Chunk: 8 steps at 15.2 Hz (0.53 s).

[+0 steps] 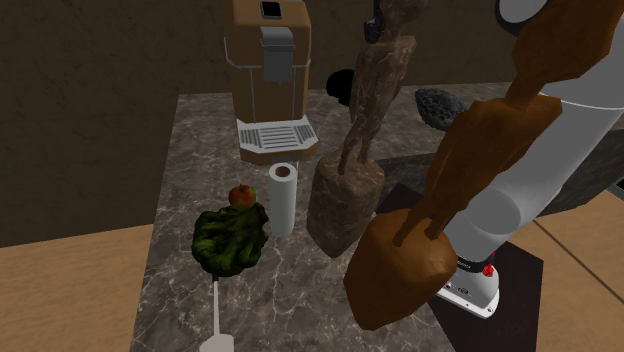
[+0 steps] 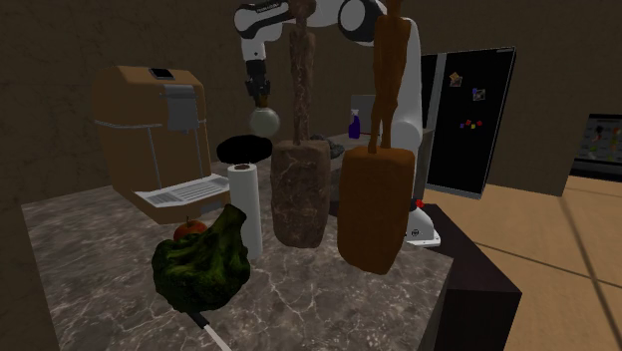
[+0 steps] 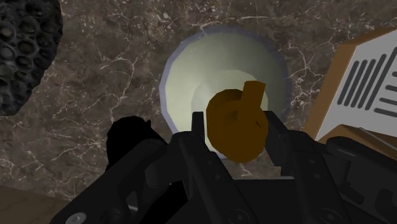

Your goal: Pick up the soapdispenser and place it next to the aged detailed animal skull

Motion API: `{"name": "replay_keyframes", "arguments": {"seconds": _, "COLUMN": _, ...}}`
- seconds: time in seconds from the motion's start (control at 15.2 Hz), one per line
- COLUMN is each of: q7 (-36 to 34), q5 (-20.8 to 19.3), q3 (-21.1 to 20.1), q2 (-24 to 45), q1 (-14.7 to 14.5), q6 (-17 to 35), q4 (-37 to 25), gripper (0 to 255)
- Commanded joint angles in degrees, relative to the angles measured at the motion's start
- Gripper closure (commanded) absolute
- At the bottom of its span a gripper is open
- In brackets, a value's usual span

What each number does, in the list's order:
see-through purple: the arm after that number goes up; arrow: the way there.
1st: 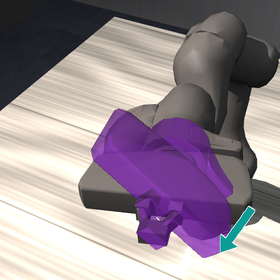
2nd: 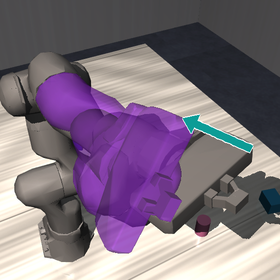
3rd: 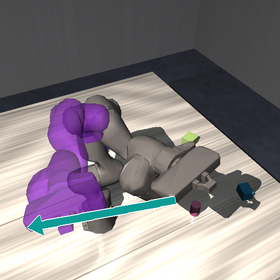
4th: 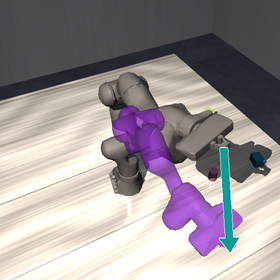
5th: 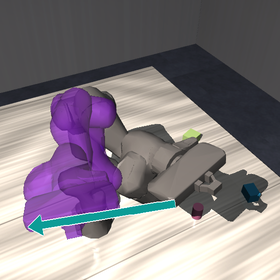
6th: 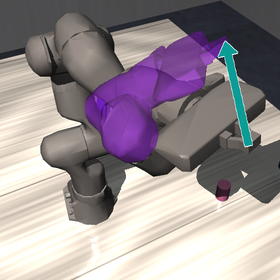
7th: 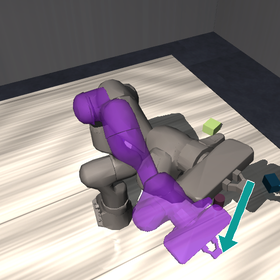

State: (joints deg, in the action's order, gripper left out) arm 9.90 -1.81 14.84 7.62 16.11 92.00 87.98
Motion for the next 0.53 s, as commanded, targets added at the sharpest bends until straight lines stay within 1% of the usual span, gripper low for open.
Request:
{"name": "replay_keyframes", "arguments": {"seconds": 0.0, "q7": -0.16, "q5": -0.18, "q3": -0.03, "q2": -0.7, "q1": -0.08, "q6": 1.99, "q4": 2.61, "gripper": 255}}
{"name": "replay_keyframes", "arguments": {"seconds": 0.46, "q7": -0.48, "q5": -0.27, "q3": -0.08, "q2": -0.97, "q1": -0.16, "q6": 7.45, "q4": 8.34, "gripper": 255}}
